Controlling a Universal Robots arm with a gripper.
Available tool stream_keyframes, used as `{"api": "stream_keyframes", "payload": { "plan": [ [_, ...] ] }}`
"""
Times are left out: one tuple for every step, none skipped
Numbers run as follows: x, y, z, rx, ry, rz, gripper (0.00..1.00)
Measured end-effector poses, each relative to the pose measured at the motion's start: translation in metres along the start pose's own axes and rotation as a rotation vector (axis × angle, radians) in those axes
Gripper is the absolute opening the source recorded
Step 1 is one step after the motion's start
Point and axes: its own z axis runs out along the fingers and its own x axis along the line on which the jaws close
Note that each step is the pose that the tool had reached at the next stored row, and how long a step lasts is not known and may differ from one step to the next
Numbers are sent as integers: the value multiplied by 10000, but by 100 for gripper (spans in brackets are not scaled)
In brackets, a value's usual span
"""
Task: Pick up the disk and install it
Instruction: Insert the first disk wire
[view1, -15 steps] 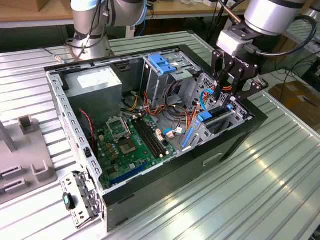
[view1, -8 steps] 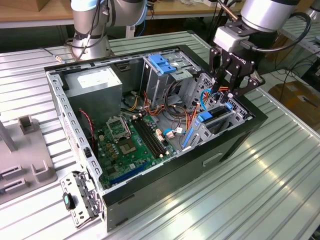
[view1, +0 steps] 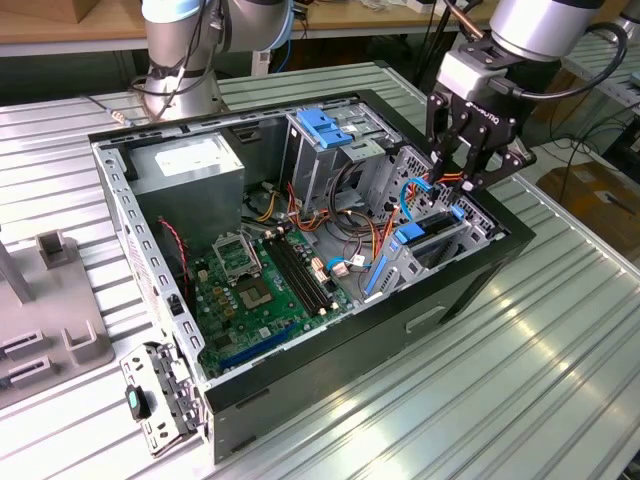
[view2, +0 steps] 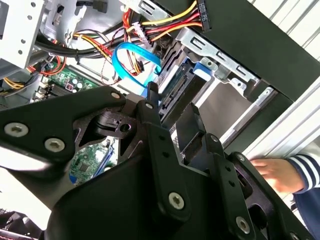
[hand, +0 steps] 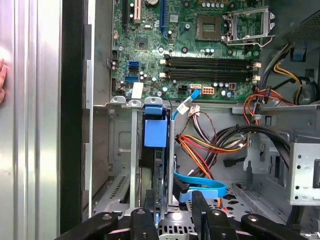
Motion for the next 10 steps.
{"api": "stream_keyframes", "payload": {
  "plan": [
    [-3,0,12,0,3,-1,42],
    [-4,0,16,0,4,-2,42],
    [-4,0,18,0,4,-2,42],
    [-4,0,18,0,5,-2,42],
    [-4,0,19,0,4,-2,42],
    [-5,1,20,0,2,-2,42],
    [-5,1,20,0,3,-2,42],
    [-6,1,25,0,1,-2,42],
    [-6,2,28,0,2,-2,42],
    [-5,2,28,0,4,-2,42]
  ]
}}
